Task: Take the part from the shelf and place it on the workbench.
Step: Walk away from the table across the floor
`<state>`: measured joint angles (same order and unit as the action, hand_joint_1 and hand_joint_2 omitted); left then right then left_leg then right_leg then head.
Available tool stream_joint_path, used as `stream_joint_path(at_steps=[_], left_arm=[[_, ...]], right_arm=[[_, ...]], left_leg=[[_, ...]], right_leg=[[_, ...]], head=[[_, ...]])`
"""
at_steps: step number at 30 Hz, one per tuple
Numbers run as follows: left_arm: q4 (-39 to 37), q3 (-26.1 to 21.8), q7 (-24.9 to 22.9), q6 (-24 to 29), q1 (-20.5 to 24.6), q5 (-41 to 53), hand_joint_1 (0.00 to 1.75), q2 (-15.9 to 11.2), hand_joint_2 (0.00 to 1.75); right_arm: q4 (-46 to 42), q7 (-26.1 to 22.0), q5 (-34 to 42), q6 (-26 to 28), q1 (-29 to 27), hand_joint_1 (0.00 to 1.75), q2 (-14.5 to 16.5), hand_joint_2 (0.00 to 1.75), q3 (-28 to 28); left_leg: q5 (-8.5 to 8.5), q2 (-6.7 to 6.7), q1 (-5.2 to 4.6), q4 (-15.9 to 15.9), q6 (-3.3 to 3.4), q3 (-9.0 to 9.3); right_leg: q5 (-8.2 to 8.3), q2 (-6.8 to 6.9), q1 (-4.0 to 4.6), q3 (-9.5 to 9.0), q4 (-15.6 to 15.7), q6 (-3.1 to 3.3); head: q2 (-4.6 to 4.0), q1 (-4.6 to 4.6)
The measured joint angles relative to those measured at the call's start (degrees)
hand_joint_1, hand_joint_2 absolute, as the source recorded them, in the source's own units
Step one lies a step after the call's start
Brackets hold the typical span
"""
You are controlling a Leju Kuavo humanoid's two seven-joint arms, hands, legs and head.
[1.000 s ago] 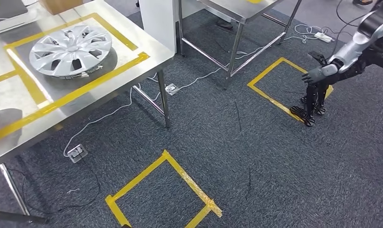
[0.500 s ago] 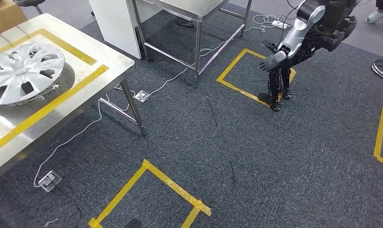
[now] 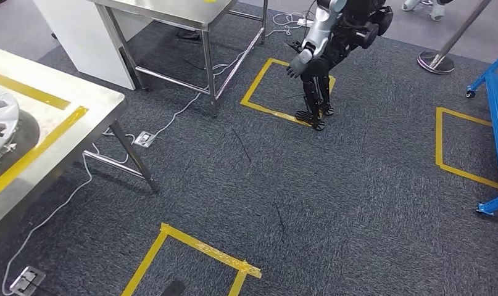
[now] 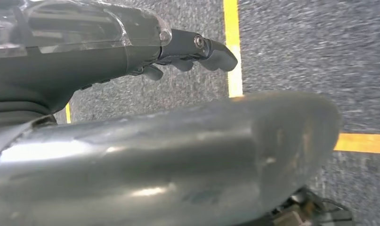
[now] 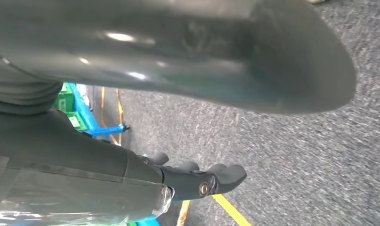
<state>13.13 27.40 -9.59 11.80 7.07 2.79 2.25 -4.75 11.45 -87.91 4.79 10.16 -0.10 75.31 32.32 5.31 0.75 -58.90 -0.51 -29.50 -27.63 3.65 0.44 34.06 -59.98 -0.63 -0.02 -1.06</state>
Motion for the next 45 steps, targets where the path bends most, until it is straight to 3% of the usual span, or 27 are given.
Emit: stream_joint_path(at_steps=[2, 3, 5, 7, 9, 11, 12, 13, 14, 16, 18, 19, 20, 22, 24, 25, 26, 29, 31, 33, 35, 37, 39, 40, 42, 44, 45], left_arm=[[-0.01, 0.01, -0.04, 0.02, -0.27, -0.43, 0.00, 0.08, 0.00], [-0.01, 0.01, -0.03, 0.05, -0.43, -0.67, 0.00, 0.13, 0.00], [-0.01, 0.02, 0.04, 0.10, -0.83, -1.14, 0.00, 0.19, 0.00], [-0.02, 0.04, 0.05, 0.11, -1.39, -1.53, 0.00, 0.19, 0.00], [-0.04, 0.08, 0.00, 0.11, -1.97, -1.81, 0.00, 0.18, 0.00], [-0.10, 0.15, -0.01, 0.13, -2.24, -2.01, 0.00, 0.18, 0.00], [-0.12, 0.23, 0.01, 0.15, -2.27, -2.10, 0.00, 0.17, 0.00], [-0.13, 0.31, 0.02, 0.17, -2.31, -2.20, 0.00, 0.13, 0.00], [-0.14, 0.38, 0.03, 0.21, -2.36, -2.31, 0.00, 0.09, 0.00], [-0.17, 0.48, 0.08, 0.25, -2.45, -2.54, 0.00, 0.01, 0.00], [-0.22, 0.54, 0.13, 0.31, -2.46, -2.64, 0.00, -0.02, 0.00], [-0.24, 0.55, 0.15, 0.34, -2.47, -2.65, 0.00, -0.02, 0.00], [-0.26, 0.56, 0.17, 0.36, -2.49, -2.66, 0.00, 0.01, 0.00], [-0.28, 0.60, 0.19, 0.37, -2.57, -2.67, 0.00, 0.04, 0.00], [-0.31, 0.62, 0.17, 0.37, -2.62, -2.68, 0.00, 0.02, 0.00], [-0.33, 0.63, 0.17, 0.37, -2.59, -2.68, 0.00, -0.01, 0.00], [-0.34, 0.66, 0.17, 0.37, -2.54, -2.68, 0.00, -0.01, 0.00], [-0.33, 0.85, 0.20, 0.37, -2.37, -2.69, 0.00, 0.06, 0.00], [-0.33, 0.96, 0.32, 0.37, -2.26, -2.73, 0.00, 0.12, 0.00], [-0.31, 1.00, 0.49, 0.38, -2.13, -2.78, 0.00, 0.22, 0.00], [-0.29, 1.02, 0.64, 0.45, -2.00, -2.80, 0.00, 0.32, 0.00], [-0.28, 1.04, 0.72, 0.56, -2.03, -2.89, 0.00, 0.36, 0.00], [-0.31, 1.05, 0.70, 0.61, -2.18, -3.02, 0.00, 0.36, 0.00], [-0.32, 1.06, 0.69, 0.62, -2.23, -3.07, 0.00, 0.37, 0.00], [-0.34, 1.07, 0.62, 0.61, -2.20, -3.12, 0.00, 0.36, 0.00], [-0.34, 1.08, 0.47, 0.57, -2.14, -3.22, 0.00, 0.33, 0.00], [-0.34, 1.08, 0.42, 0.53, -2.08, -3.31, 0.00, 0.31, 0.00]], right_arm=[[0.04, 0.47, -0.25, -0.04, -0.01, 0.00, -0.09, 0.00, 0.03], [0.06, 0.82, -0.39, -0.07, -0.13, 0.00, -0.13, 0.00, 0.08], [0.09, 1.50, -0.70, -0.14, -0.16, 0.00, -0.18, 0.00, 0.23], [0.09, 1.92, -1.02, -0.14, 0.06, 0.00, -0.17, 0.00, 0.34], [0.09, 1.99, -1.31, -0.14, 0.15, 0.00, -0.16, 0.00, 0.37], [0.09, 2.00, -1.53, -0.14, 0.03, 0.00, -0.16, 0.00, 0.40], [0.09, 2.01, -1.57, -0.14, -0.01, 0.00, -0.15, 0.00, 0.42], [0.10, 2.01, -1.61, -0.13, 0.01, 0.00, -0.11, 0.00, 0.44], [0.10, 2.01, -1.67, -0.11, 0.12, 0.00, -0.07, 0.00, 0.48], [0.11, 1.95, -1.86, -0.02, 0.31, 0.00, 0.02, 0.00, 0.64], [0.14, 1.88, -2.04, 0.04, 0.31, 0.00, 0.07, 0.00, 0.78], [0.17, 1.86, -2.08, 0.04, 0.29, 0.00, 0.10, 0.00, 0.81], [0.20, 1.84, -2.10, 0.07, 0.32, 0.00, 0.11, 0.00, 0.83], [0.23, 1.79, -2.11, 0.13, 0.55, 0.00, 0.10, 0.00, 0.87], [0.27, 1.73, -2.10, 0.15, 0.58, 0.00, 0.13, 0.00, 0.89], [0.30, 1.70, -2.11, 0.15, 0.39, 0.00, 0.16, 0.00, 0.91], [0.32, 1.70, -2.11, 0.15, 0.16, 0.00, 0.17, 0.00, 0.97], [0.33, 1.70, -2.11, 0.16, -0.12, 0.00, 0.07, 0.00, 1.29], [0.34, 1.69, -2.11, 0.17, 0.02, 0.00, 0.02, 0.00, 1.38], [0.33, 1.68, -2.11, 0.19, -0.04, 0.00, -0.04, 0.00, 1.40], [0.32, 1.68, -2.11, 0.21, -0.11, 0.00, -0.13, 0.00, 1.42], [0.33, 1.68, -2.11, 0.20, 0.20, 0.00, -0.16, 0.00, 1.43], [0.33, 1.68, -2.11, 0.19, 0.48, 0.00, -0.16, 0.00, 1.43], [0.33, 1.68, -2.11, 0.18, 0.48, 0.00, -0.17, 0.00, 1.43], [0.33, 1.68, -2.11, 0.17, 0.34, 0.00, -0.21, 0.00, 1.45], [0.33, 1.66, -2.11, 0.17, 0.31, 0.00, -0.22, 0.00, 1.51], [0.33, 1.64, -2.11, 0.17, 0.38, 0.00, -0.22, 0.00, 1.56]], left_leg=[[0.16, 0.91, -0.13, 0.40, -0.54, 0.41], [0.42, 0.64, -0.08, 0.50, -0.83, 0.73], [2.12, -2.51, 0.04, -1.63, -1.20, 0.07], [5.25, -5.66, 0.12, -8.19, -1.25, -3.39], [6.65, -5.83, 0.10, -14.19, -1.19, -7.34], [3.60, -5.94, 0.10, -13.09, -1.01, -8.17], [0.88, -6.72, 0.13, -9.98, -0.85, -7.27], [-1.37, -8.49, 0.23, -6.65, -0.60, -6.13], [-2.72, -10.03, 0.36, -3.53, -0.46, -4.90], [-2.98, -11.63, 0.36, -0.73, -0.21, -3.65], [-2.81, -9.99, 0.29, 0.02, 0.10, -3.04], [-2.81, -9.06, 0.34, 0.38, 0.36, -2.68], [-2.78, -8.02, 0.38, 0.76, 0.63, -2.24], [-2.42, -5.78, 0.29, 1.14, 1.01, -1.44], [-1.85, -3.61, 0.22, 1.16, 1.07, -0.90], [-1.56, -2.75, 0.22, 1.15, 0.99, -0.63], [-1.26, -2.04, 0.25, 1.15, 0.88, -0.29], [-0.28, -0.38, 0.18, 1.17, 0.18, 0.79], [0.16, 0.49, -0.04, 1.32, -0.47, 1.22], [0.46, 1.01, 0.00, 1.65, -1.15, 1.80], [1.68, -2.05, 0.30, 0.51, -1.63, 1.73], [4.68, -5.79, 0.38, -5.22, -1.64, -1.12], [7.11, -6.11, 0.26, -12.68, -1.45, -5.67], [6.89, -5.90, 0.24, -14.51, -1.35, -7.22], [2.97, -6.02, 0.24, -11.74, -1.00, -7.25], [-1.72, -8.93, 0.39, -4.84, -0.49, -4.97], [-2.70, -10.34, 0.44, -2.14, -0.36, -3.85]], right_leg=[[-0.43, -0.26, 0.28, -0.19, 0.64, 0.75], [-0.35, -0.76, 0.18, -0.36, 0.97, 1.06], [-0.12, -1.79, -0.11, -0.94, 1.76, 1.79], [-0.10, -3.03, -0.14, -1.30, 2.14, 2.40], [-0.30, -4.59, 0.07, -1.53, 2.14, 2.71], [-0.59, -6.23, 0.22, -1.98, 2.06, 2.74], [-0.81, -7.02, 0.23, -2.25, 1.97, 2.64], [-1.07, -7.74, 0.24, -2.44, 1.79, 2.45], [-1.33, -8.51, 0.20, -2.47, 1.55, 2.20], [-1.54, -10.00, -0.09, -2.11, 1.27, 1.52], [-1.51, -11.29, -0.40, -1.74, 1.31, 0.84], [-1.82, -10.64, -0.37, -1.51, 0.84, 0.51], [-2.62, -9.30, -0.33, -0.85, -0.53, 0.16], [-5.54, -5.64, -0.39, 2.30, -6.62, -0.56], [-7.61, -4.16, -0.78, 6.08, -13.16, -1.17], [-7.20, -3.87, -1.00, 6.83, -14.16, -1.36], [-5.72, -3.62, -1.21, 6.44, -12.98, -1.48], [-0.36, -0.95, -1.08, 1.46, -2.58, -1.20], [-0.06, 0.50, -0.52, -0.06, 0.62, -0.33], [-0.23, -0.25, -0.34, -0.16, 1.00, 0.64], [-0.10, -1.29, -0.47, -0.63, 1.64, 1.39], [-0.04, -2.52, -0.49, -1.00, 2.06, 2.10], [-0.18, -4.16, -0.24, -1.16, 2.07, 2.59], [-0.30, -5.04, -0.08, -1.31, 2.06, 2.70], [-0.58, -6.80, 0.11, -1.80, 1.99, 2.70], [-1.01, -8.47, 0.11, -2.18, 1.78, 2.34], [-1.17, -9.26, -0.01, -2.15, 1.62, 2.04]], head=[[0.00, 0.01], [0.00, 0.04], [0.00, 0.26], [0.00, 0.60], [0.00, 0.75], [0.00, 0.79], [0.00, 0.82], [0.00, 0.84], [0.00, 0.84], [0.00, 0.88], [0.00, 0.94], [0.00, 0.87], [0.00, 0.76], [0.00, 0.55], [0.00, 0.51], [0.00, 0.50], [0.00, 0.50], [0.00, 0.48], [0.00, 0.51], [0.00, 0.59], [0.00, 0.79], [0.00, 1.04], [0.00, 1.14], [0.00, 1.18], [0.00, 1.19], [0.00, 1.18], [0.00, 1.20]])
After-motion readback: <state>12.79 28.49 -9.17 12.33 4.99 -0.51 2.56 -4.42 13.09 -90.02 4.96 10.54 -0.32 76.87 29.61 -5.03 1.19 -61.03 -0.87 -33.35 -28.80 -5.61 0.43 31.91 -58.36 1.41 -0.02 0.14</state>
